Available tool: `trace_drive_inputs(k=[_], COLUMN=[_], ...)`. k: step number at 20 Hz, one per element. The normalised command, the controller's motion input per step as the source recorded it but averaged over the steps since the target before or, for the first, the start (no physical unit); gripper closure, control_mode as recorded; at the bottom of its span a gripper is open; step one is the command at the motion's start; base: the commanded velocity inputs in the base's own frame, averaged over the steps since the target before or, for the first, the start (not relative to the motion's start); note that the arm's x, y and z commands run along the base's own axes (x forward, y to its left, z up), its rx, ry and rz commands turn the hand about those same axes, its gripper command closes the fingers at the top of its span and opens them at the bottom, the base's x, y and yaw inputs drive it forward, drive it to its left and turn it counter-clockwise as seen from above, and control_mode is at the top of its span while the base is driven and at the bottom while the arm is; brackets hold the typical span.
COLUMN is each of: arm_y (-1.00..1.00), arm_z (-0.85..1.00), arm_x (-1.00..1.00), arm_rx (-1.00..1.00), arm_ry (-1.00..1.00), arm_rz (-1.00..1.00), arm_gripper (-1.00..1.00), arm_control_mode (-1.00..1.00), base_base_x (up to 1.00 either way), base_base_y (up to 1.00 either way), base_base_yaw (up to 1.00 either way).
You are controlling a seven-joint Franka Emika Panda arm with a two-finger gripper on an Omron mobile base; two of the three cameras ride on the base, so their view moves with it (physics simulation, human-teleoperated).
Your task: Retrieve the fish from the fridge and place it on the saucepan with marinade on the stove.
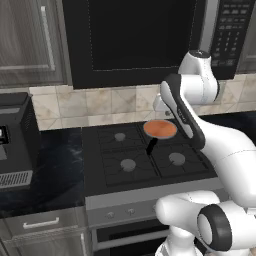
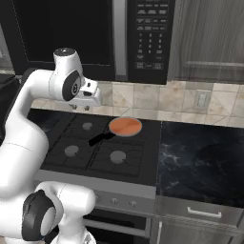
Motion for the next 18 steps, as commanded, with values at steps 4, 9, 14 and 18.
trace_drive_inputs(k=[4,9,14,18], arm_y=[0.00,0.00,0.00,0.00], arm_z=[0.00,0.00,0.00,0.00], arm_x=[-0.12,0.00,-0.21,0.00], arm_rx=[0.00,0.00,0.00,0.00], arm_ry=[-0.02,0.00,-0.01,0.00], arm_rz=[0.00,0.00,0.00,0.00], arm_gripper=[-1.00,-1.00,-1.00,-1.00], arm_control_mode=[-1.00,-1.00,1.00,1.00], base_base_x=[0.00,0.00,-0.38,-1.00], base_base_y=[0.00,0.00,0.00,-0.14], base_base_yaw=[0.00,0.00,0.00,0.00])
